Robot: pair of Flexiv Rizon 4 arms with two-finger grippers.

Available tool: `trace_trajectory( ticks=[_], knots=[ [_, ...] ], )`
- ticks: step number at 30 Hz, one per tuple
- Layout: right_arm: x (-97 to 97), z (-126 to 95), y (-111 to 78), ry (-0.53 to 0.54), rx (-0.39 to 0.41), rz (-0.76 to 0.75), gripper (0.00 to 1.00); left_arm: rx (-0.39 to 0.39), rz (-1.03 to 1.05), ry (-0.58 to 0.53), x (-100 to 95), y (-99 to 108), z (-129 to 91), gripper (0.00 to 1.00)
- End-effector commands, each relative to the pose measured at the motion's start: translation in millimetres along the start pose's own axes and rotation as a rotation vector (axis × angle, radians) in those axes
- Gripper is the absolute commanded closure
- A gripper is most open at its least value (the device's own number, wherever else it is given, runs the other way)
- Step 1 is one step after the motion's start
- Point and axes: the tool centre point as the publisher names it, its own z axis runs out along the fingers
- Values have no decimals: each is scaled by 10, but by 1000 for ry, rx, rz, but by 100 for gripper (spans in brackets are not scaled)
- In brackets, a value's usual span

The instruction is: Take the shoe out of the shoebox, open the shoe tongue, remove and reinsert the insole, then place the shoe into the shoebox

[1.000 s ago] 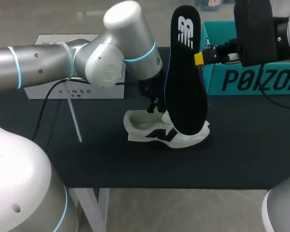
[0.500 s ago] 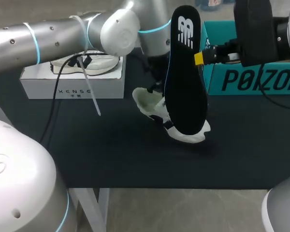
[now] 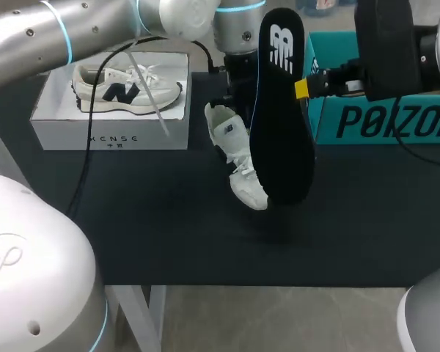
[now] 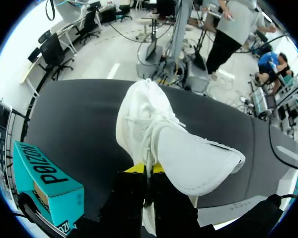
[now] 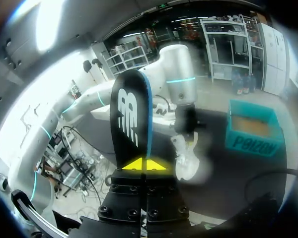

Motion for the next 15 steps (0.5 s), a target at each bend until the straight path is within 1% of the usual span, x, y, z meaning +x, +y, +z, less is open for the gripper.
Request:
trace_trajectory(
  ticks=[1, 3, 5, 6, 8, 12, 15],
  knots=[
    [10, 33, 32, -1, 5, 2, 100, -36, 511, 5, -50, 30, -12, 100],
    [10, 33, 32, -1, 5, 2, 100, -37, 515, 8, -94, 35, 2, 100],
    [10, 33, 32, -1, 5, 2, 100, -68, 528, 9, -117, 36, 26, 100],
    [10, 33, 32, -1, 5, 2, 100, -63, 507, 10, -125, 58, 35, 100],
    [10, 33, 32, -1, 5, 2, 100, -81, 523, 7, -141, 79, 65, 100],
    [10, 33, 32, -1, 5, 2, 100, -55, 536, 19, -182, 147, 128, 100],
    [10, 33, 32, -1, 5, 2, 100, -56, 537, 27, -188, 152, 147, 100]
  ],
)
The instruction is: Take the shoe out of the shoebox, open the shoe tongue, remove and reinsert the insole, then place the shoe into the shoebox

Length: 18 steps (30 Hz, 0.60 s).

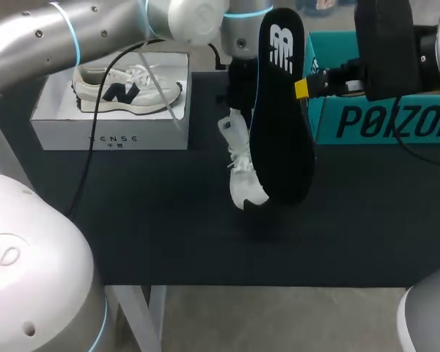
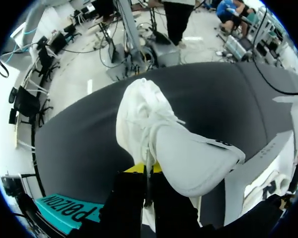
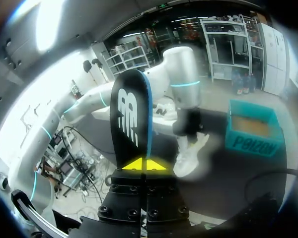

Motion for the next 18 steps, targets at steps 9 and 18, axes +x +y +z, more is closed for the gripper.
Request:
trace_trajectory(
  ticks=[9, 18],
  knots=[
    [9, 33, 31, -1, 5, 2, 100, -4, -18, 6, 41, -85, 64, 100],
    [9, 33, 31, -1, 5, 2, 100, 22, -36, 1, 83, -67, 168, 100]
  ],
)
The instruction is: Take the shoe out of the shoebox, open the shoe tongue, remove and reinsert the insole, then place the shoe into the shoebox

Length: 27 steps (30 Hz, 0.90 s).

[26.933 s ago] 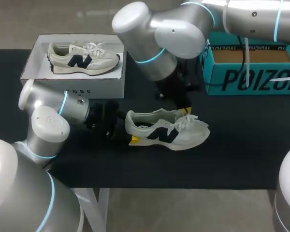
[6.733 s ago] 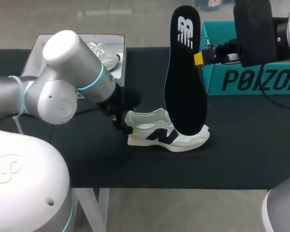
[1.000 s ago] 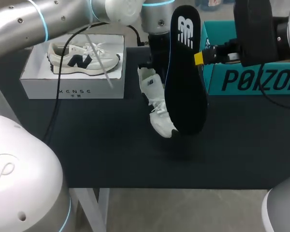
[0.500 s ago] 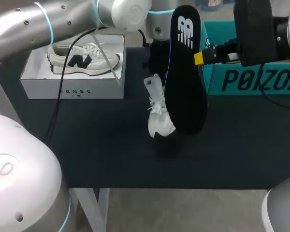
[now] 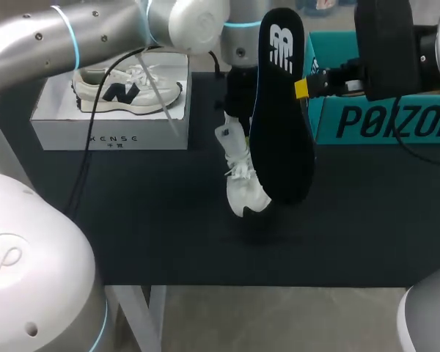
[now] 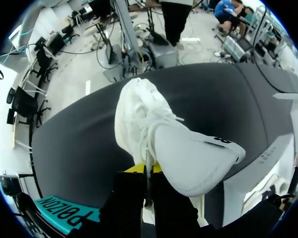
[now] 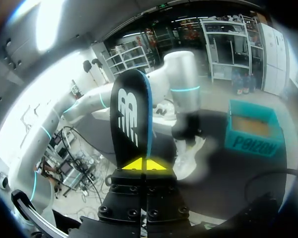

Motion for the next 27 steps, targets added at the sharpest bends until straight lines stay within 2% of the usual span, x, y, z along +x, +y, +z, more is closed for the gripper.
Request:
trace_trajectory(
  ticks=[1, 8, 22, 23, 24, 25, 27],
  knots=[
    [9, 32, 30, -1, 5, 2, 100, 6, -4, -8, 47, 34, 43, 100],
    [9, 32, 30, -1, 5, 2, 100, 18, -10, -21, 50, 53, 88, 100],
    [9, 32, 30, -1, 5, 2, 100, 71, -7, -63, -60, 174, 435, 100],
    [9, 32, 30, -1, 5, 2, 100, 82, -1, -82, -66, 180, 456, 95],
    [9, 32, 30, -1, 5, 2, 100, 99, -10, -92, -68, 200, 480, 75],
    [9, 32, 30, -1, 5, 2, 100, 102, -11, -84, -85, 207, 501, 70],
    [9, 32, 30, -1, 5, 2, 100, 111, -10, -90, -122, 210, 532, 65]
  ],
)
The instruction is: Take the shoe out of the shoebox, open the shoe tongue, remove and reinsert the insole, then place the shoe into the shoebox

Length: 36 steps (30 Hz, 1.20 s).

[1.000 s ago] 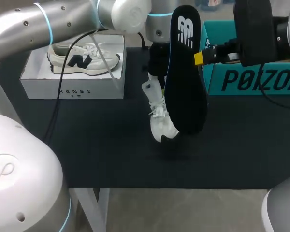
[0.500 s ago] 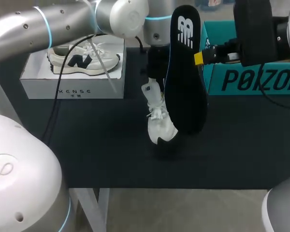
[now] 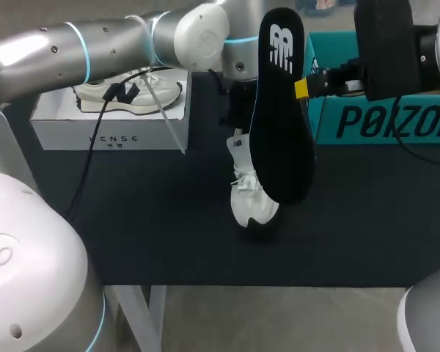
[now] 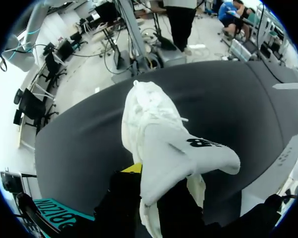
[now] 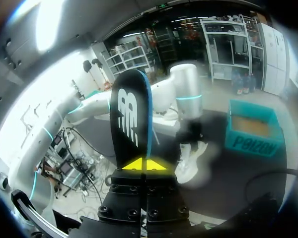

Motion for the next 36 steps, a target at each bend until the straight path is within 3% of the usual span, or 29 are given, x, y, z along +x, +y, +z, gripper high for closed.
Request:
trace_trajectory(
  ticks=[1, 3, 14, 21, 32, 36],
  knots=[
    [9, 32, 28, -1, 5, 1, 100, 22, 2, -8, -58, 101, 96, 57],
    [9, 32, 28, -1, 5, 1, 100, 20, -2, -32, -103, 89, 82, 0],
    [9, 32, 28, -1, 5, 1, 100, -164, -55, -296, -235, 27, -373, 0],
    [9, 32, 28, -1, 5, 1, 100, -217, -85, -345, -340, 108, -761, 0],
    [9, 32, 28, -1, 5, 1, 100, -347, -69, -542, -582, 60, -1441, 0],
    [-396, 213, 79, -38, 105, 220, 100, -418, -80, -581, -541, 19, -1622, 0]
  ],
)
